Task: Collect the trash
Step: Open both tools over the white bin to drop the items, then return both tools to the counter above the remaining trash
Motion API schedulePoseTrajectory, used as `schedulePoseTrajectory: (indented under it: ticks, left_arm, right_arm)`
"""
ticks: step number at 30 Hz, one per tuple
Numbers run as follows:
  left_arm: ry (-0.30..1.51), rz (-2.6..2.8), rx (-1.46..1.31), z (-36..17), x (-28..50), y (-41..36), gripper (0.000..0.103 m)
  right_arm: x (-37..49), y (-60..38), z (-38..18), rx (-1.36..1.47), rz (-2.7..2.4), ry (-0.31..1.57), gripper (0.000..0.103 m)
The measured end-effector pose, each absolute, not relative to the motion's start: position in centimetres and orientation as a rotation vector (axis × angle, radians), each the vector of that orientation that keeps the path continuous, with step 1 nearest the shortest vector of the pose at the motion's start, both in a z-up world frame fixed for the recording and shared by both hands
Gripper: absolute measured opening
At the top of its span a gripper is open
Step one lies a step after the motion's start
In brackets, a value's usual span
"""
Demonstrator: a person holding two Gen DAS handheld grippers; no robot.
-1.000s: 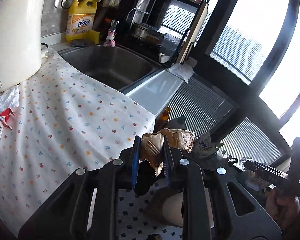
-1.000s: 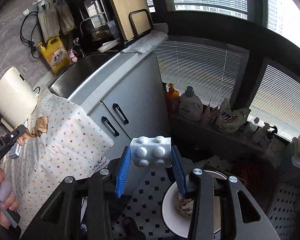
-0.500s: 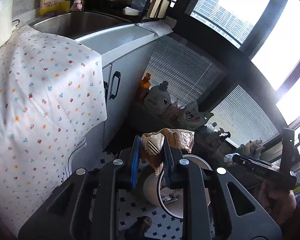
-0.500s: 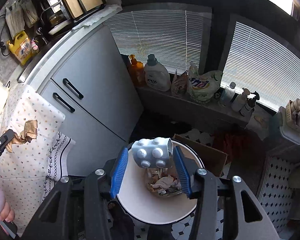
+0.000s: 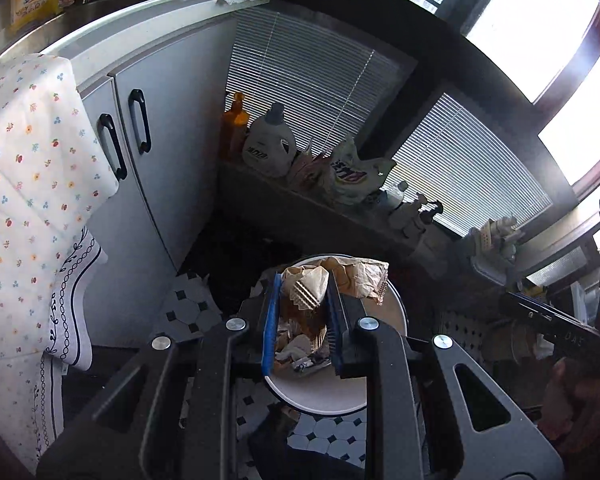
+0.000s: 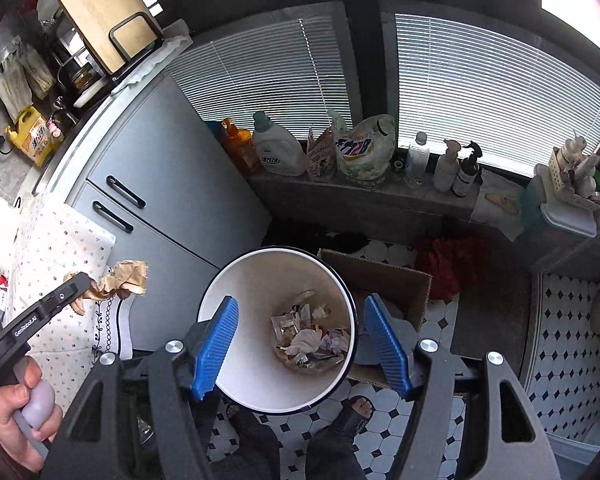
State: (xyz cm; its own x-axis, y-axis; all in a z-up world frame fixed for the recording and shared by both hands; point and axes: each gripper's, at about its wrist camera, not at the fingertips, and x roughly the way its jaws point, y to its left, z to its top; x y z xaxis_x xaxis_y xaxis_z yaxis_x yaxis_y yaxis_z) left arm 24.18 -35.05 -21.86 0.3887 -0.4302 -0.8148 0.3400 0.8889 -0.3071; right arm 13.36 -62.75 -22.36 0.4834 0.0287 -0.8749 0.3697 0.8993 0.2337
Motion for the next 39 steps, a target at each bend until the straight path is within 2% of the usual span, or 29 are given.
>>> schedulePoseTrajectory:
  ticks: [9, 11, 13, 22, 28, 39]
  left_arm:
    - [1.159, -0.586, -0.011, -25.5, 23.5, -42.2, 0.024]
    - [1.173, -0.604, -0.02, -25.9, 23.5, -43.1, 0.033]
    - [1.167, -0.614, -0.028, -25.8, 23.6, -43.7, 0.056]
    - [1.086, -0.589, -0.053, -22.7, 24.0, -41.0, 0.085]
    - [1.027, -0.47, -0.068, -20.1, 24.8, -34.9, 0.095]
    - [0.907, -0.257, -0.153, -14.6, 25.1, -21.5, 0.097]
  right_arm:
    - [9.3, -66.2, -21.3, 0.479, -0.273, 1.022, 0.066]
    - [9.0, -66.6, -21.2, 0.494, -0.28, 1.019, 0.066]
    - [8.7, -67.0, -21.2, 0.498, -0.289, 1.015, 0.067]
    - [9.9, -65.9, -21.4, 0.504, -0.241, 1.013, 0.07]
    - [12.6, -62.9, -20.9, 0.483, -0.163, 1.005, 0.077]
    - [18.7, -53.5, -17.3, 0.422, 0.013, 0.959, 0.089]
